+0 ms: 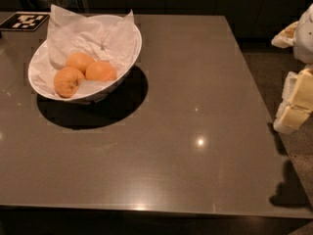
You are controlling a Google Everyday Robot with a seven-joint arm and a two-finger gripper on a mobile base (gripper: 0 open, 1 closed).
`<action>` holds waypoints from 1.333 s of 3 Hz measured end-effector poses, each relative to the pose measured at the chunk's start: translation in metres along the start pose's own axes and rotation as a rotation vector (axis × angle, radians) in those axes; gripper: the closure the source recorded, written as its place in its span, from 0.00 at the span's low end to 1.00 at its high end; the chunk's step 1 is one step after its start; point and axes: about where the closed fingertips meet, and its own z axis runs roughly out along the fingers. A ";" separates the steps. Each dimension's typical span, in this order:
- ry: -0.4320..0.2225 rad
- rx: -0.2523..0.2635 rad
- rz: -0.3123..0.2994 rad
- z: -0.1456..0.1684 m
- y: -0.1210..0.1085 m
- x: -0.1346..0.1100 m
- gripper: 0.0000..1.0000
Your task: Pick orange from white bowl
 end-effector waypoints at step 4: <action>0.090 -0.002 -0.144 -0.006 -0.020 -0.073 0.00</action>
Offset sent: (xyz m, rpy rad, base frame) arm 0.0243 0.0415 0.0116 -0.1671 0.0706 0.0585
